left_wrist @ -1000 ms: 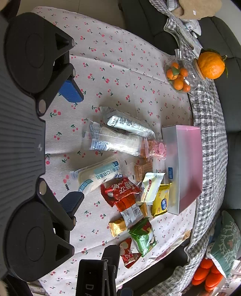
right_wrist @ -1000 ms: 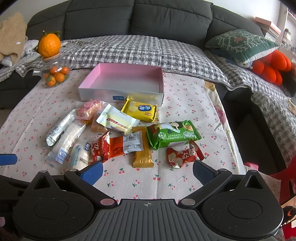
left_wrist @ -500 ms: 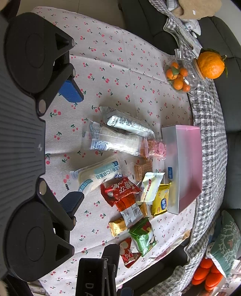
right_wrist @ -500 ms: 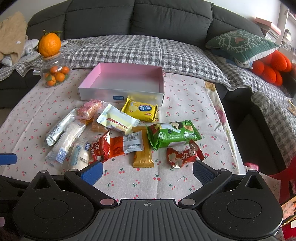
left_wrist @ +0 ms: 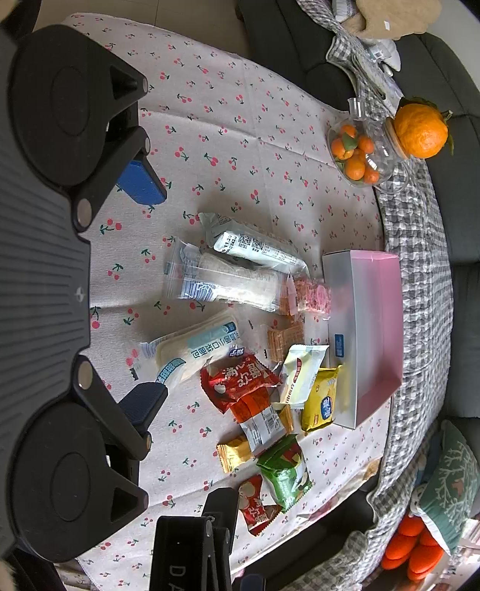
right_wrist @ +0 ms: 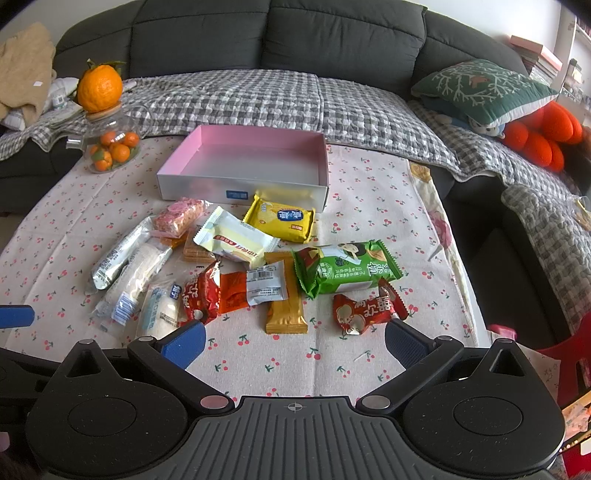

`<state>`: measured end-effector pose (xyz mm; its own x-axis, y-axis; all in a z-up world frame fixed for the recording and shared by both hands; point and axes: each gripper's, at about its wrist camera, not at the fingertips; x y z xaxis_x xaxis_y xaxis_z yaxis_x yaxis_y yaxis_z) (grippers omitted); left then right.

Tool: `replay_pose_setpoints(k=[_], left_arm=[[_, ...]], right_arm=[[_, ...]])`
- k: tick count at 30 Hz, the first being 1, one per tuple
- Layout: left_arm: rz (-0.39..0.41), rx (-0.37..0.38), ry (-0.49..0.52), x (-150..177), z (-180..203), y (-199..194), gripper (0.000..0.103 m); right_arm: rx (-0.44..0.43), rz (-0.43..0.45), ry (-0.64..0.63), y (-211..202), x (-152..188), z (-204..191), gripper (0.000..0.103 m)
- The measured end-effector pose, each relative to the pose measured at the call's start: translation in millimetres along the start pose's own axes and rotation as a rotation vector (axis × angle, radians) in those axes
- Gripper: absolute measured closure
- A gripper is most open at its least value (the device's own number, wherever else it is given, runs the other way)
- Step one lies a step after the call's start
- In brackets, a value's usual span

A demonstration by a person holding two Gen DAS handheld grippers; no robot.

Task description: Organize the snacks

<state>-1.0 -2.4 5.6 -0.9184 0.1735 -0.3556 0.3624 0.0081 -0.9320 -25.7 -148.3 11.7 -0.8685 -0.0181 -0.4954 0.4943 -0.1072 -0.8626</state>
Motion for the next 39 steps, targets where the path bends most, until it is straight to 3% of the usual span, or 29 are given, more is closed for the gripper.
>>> replay_pose_setpoints(k=[15, 24, 34, 39], left_arm=[[0.0, 0.001, -0.001, 0.3, -2.2, 0.7, 0.0], [0.037, -0.022, -0.016, -6.2, -9.1, 0.5, 0.0], [-0.01, 0.071, 0.03, -31.0, -23.7, -1.0, 0.0], [-0.032, 0.112, 0.037, -51.7, -32.4, 1.7, 0.001]], right_arm=[[0.012, -0.003, 0.002, 0.0, -0.1, 0.2, 0.0], [-0.033, -0.043, 0.05, 5.1, -7.4, 11.7, 0.0], [-0.18, -0.095, 0.062, 1.3, -39.5, 16.9, 0.0], [-0.199, -0.116, 0.044, 8.5, -67.2, 16.3, 0.0]])
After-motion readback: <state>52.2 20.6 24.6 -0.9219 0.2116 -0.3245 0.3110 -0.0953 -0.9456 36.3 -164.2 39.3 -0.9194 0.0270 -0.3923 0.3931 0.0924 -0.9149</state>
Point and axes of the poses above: each gripper's, at about its wrist camera, not at the fingertips, and y roughly the way its jaws point, z to its right, x to its underside, and after that the axes turned 13 degrees about -z, right-handed
